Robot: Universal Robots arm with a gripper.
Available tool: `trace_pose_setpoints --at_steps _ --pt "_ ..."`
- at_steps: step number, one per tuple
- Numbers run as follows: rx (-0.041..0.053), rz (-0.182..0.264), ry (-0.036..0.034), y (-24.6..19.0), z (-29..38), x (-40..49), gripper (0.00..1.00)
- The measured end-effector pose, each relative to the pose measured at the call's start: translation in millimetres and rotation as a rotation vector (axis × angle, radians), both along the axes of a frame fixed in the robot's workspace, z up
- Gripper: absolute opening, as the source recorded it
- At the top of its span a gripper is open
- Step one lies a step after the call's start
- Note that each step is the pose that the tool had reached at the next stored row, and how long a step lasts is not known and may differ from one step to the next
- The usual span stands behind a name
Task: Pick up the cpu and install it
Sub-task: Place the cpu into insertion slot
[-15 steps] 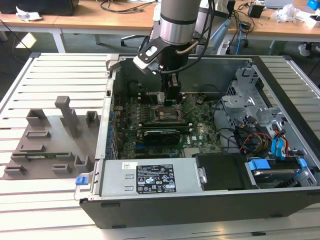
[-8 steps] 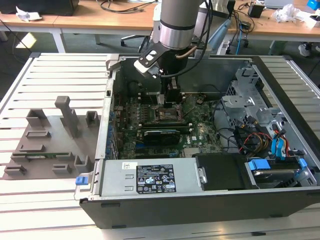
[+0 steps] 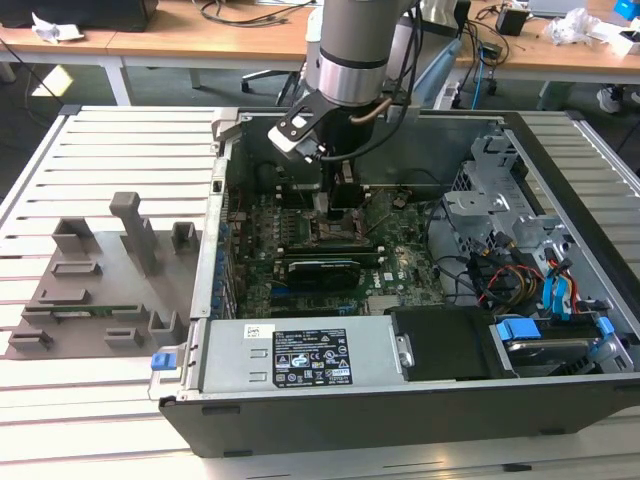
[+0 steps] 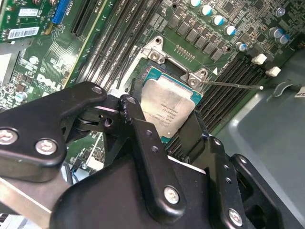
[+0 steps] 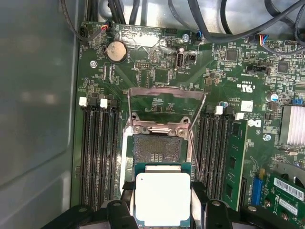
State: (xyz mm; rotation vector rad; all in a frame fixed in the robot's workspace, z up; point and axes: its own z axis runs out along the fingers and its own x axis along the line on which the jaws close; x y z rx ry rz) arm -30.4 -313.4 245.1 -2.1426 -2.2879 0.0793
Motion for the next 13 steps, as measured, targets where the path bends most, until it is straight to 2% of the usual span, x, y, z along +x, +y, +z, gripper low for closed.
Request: trace_pose_setpoints --at_steps 13 --pt "0.0001 0.0 -0.0001 0.6 -9.1 0.0 0.55"
